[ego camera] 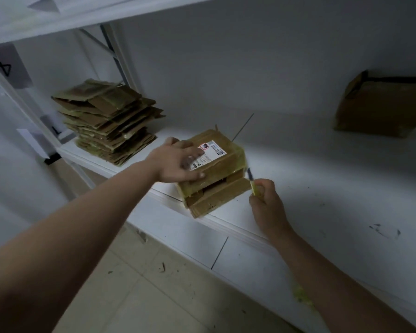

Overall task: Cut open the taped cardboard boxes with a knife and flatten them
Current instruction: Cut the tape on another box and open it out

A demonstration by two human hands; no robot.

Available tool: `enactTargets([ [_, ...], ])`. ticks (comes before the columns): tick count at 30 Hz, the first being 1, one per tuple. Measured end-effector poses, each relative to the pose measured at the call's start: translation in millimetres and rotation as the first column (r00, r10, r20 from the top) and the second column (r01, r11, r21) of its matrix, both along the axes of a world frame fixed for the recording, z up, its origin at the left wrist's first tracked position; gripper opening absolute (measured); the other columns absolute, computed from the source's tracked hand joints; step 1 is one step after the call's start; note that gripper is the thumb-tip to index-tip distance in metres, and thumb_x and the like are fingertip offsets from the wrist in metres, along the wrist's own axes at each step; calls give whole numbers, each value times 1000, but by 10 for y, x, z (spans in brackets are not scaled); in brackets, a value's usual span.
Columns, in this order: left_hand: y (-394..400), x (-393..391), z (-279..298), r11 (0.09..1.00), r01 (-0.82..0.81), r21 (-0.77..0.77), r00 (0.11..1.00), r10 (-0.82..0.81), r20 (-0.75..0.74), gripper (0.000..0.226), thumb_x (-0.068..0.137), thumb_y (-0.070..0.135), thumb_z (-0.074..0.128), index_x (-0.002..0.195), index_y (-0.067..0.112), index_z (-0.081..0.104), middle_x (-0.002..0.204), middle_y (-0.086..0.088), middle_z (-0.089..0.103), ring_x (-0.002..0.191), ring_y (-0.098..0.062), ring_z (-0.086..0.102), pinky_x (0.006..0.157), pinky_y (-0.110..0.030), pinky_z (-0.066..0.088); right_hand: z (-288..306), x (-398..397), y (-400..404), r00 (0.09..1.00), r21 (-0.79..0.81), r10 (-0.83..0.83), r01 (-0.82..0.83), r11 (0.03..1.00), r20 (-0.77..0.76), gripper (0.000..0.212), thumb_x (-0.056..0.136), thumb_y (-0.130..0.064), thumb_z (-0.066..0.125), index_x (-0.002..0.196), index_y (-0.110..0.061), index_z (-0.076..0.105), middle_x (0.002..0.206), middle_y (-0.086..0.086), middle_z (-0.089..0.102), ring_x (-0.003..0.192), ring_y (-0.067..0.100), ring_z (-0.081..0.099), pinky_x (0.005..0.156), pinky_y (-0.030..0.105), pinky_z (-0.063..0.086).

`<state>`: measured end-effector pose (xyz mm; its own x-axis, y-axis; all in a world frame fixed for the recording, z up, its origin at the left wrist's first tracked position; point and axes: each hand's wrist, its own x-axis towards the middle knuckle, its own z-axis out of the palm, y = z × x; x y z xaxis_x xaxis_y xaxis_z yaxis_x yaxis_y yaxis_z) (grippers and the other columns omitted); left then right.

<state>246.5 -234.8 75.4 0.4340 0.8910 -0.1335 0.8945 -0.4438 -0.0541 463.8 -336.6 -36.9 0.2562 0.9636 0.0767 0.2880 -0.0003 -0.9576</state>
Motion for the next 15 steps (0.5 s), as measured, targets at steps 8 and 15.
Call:
enactTargets([
  [8, -146, 171, -325, 969, -238, -70, 942, 247, 226, 76, 80, 80, 28, 149, 47, 20, 156, -13, 19, 142, -44, 11, 115, -55, 18, 30, 17, -15, 1000, 75, -15, 15, 997, -2, 19, 93, -5, 46, 100, -10, 63, 75, 7, 63, 55, 16, 57, 56, 33, 51],
  [15, -108, 504, -219, 942, -335, -20, 941, 336, 45, 64, 90, 73, 11, 149, 50, 13, 148, -12, 30, 132, -40, 30, 102, -50, 35, -62, -121, 73, 969, -148, -164, 138, 979, -185, 17, 93, -9, 41, 82, -11, 53, 62, 4, 56, 57, 21, 48, 60, 32, 39],
])
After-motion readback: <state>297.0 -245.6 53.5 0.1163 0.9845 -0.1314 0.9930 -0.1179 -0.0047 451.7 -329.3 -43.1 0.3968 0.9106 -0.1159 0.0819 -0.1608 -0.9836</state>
